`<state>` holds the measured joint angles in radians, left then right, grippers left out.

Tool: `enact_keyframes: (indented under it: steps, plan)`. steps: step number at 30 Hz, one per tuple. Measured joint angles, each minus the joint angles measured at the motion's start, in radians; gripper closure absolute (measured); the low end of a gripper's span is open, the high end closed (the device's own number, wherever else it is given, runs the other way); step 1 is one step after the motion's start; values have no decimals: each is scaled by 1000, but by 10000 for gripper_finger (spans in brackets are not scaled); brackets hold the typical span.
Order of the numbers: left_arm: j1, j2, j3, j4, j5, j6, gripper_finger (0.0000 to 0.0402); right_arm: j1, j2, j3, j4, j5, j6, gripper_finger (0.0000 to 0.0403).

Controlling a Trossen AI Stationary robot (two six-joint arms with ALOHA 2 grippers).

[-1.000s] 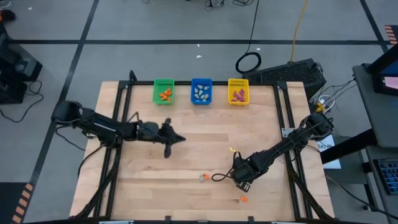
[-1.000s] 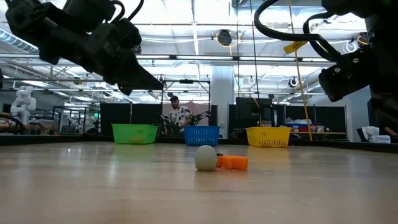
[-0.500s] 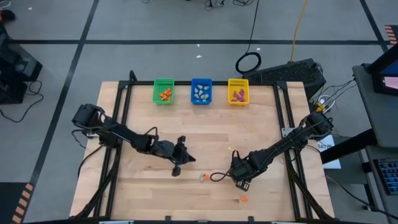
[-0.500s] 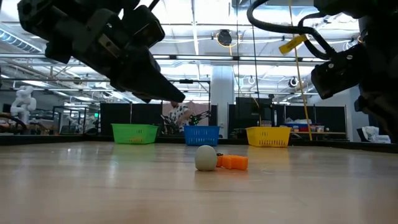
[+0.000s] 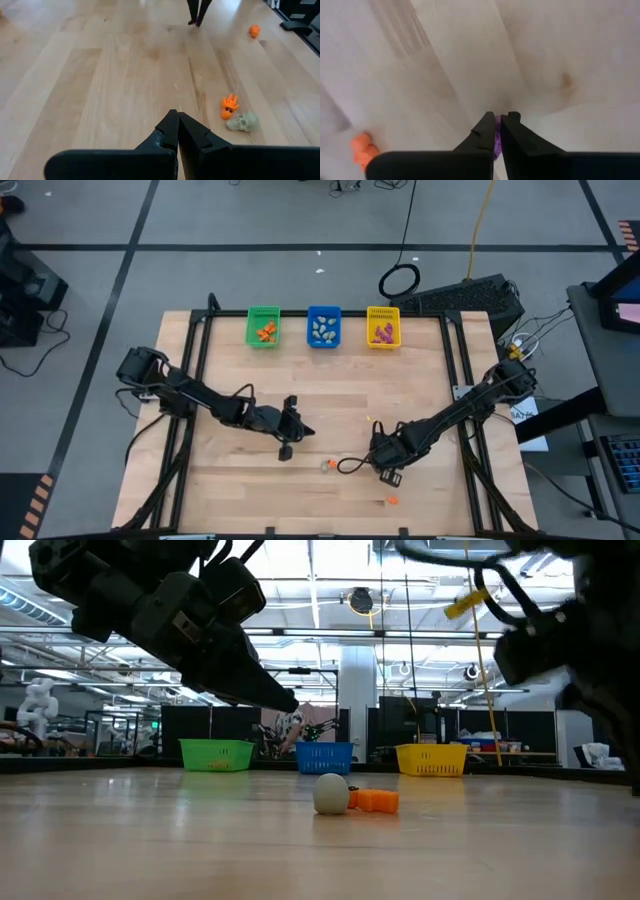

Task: Sort Halloween decoration
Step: Put the purple skeleton toy into the yellow bin

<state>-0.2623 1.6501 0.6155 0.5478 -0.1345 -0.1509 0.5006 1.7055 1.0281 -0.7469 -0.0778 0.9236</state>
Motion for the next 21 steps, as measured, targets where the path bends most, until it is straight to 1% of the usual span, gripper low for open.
enact_keyframes:
  steps: [5,8,11,13,15,18,21]
  plan:
    - [0,0,0,-8,-2,-1,393,-16,-46,45,-28,82,-52,401]
    - [4,0,0,-15,-18,-28,393,-45,-92,77,-72,163,-81,403]
    - [15,0,0,-17,-30,-51,393,-104,-146,102,-139,256,-100,402]
    - [20,0,0,-20,-34,-51,393,-171,-179,120,-201,317,-108,402]
    - [21,0,0,-19,-34,-51,393,-253,-209,130,-245,374,-153,402]
    - [21,0,0,-18,-34,-51,393,-404,-237,133,-246,416,-285,402]
    - [21,0,0,-18,-34,-51,393,-577,-242,134,-189,423,-456,402]
